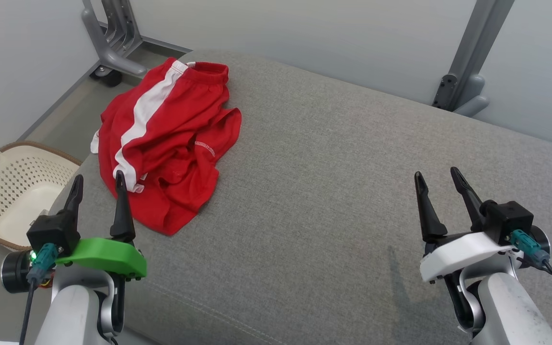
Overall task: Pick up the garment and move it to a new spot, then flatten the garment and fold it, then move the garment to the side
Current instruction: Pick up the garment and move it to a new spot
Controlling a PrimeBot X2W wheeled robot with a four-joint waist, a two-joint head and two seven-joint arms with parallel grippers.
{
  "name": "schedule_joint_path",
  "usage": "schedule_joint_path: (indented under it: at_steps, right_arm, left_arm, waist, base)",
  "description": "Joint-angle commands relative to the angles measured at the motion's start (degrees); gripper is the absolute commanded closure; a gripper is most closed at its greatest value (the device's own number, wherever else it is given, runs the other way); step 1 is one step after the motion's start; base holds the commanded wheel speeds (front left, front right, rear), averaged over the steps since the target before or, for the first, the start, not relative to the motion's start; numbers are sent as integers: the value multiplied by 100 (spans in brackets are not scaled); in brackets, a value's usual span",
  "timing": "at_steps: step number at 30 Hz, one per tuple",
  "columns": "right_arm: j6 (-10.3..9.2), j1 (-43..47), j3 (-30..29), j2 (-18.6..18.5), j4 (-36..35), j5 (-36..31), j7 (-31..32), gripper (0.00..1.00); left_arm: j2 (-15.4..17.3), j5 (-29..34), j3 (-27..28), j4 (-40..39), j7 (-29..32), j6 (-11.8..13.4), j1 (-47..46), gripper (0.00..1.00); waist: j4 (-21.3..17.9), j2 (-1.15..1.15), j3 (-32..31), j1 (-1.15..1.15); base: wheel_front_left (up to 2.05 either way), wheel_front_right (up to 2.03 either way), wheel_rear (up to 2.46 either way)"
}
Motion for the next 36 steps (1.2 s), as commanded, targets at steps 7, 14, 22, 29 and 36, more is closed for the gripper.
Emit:
schedule_joint_path:
  at_steps: [7, 14, 22, 29, 36]
  right_arm:
    - [0, -162, 92, -76, -157, -71, 123, 0]
    - [0, -477, 207, -239, -545, -168, 346, 0]
    - [0, -849, 313, -432, -988, -245, 629, 0]
    - [0, -1135, 437, -470, -1129, -236, 675, 0]
    - [0, -1229, 411, -487, -1125, -211, 676, 0]
  left_arm:
    - [150, -47, 10, -63, -11, -48, -443, 0]
    - [444, -118, 127, 60, 143, -197, -1288, 0]
    - [690, -611, 194, 1309, 612, -715, -2312, 0]
    - [971, -984, 105, 2691, 841, -942, -2895, 0]
    - [1184, -1320, -52, 3518, 748, -983, -3221, 0]
  waist:
    - [-162, 0, 260, 0]
    - [-580, 0, 1012, 0]
    - [-1051, 0, 2016, 0]
    - [-1337, 0, 2568, 0]
    - [-1405, 0, 2787, 0]
  base:
    - [0, 0, 0]
    - [0, 0, 0]
    - [0, 0, 0]
    - [0, 0, 0]
    - [0, 0, 0]
